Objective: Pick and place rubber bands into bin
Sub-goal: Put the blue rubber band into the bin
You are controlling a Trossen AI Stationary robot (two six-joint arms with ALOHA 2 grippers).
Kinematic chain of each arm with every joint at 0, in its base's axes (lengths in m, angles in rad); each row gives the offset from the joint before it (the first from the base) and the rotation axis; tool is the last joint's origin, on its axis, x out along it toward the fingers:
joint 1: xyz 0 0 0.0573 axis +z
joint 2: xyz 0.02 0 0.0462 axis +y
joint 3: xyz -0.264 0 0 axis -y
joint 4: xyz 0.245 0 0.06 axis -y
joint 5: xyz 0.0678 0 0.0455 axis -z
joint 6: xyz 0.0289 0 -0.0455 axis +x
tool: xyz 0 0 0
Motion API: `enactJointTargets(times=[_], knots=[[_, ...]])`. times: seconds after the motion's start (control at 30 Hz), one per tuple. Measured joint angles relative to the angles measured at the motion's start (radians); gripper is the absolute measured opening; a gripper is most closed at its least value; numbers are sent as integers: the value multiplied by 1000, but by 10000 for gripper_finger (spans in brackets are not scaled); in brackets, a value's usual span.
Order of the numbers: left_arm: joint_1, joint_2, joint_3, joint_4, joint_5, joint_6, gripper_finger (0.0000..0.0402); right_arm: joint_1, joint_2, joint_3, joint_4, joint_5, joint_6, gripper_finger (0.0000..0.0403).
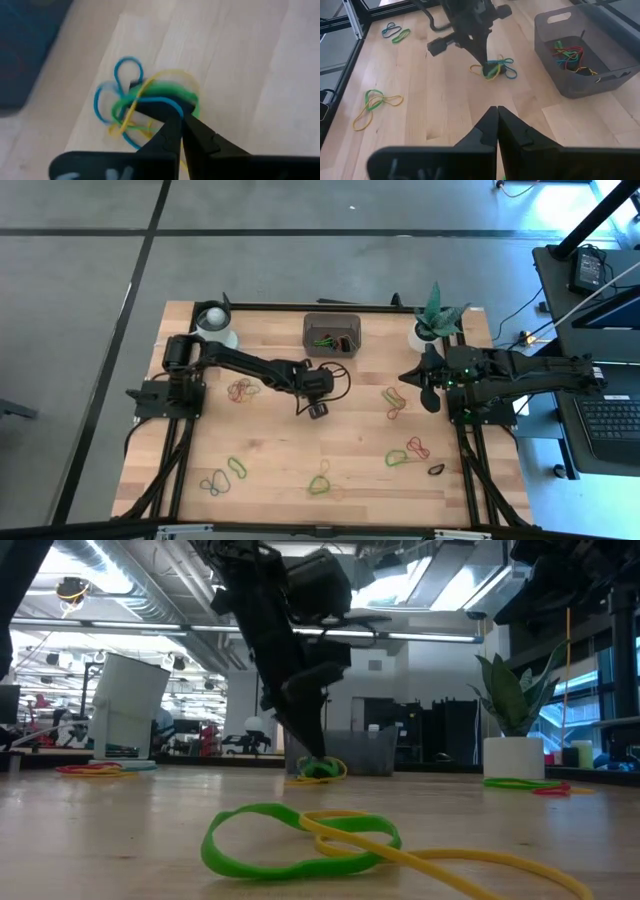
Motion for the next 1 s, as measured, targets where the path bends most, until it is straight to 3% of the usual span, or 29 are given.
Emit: enactJointTargets(times=[0.4, 1.0], knots=[[0, -129, 0, -6, -13, 6, 4, 0, 0, 0, 0, 0, -24, 10], [0, -409, 0, 1, -181, 8, 4, 0, 1, 0, 0, 0, -34, 10]])
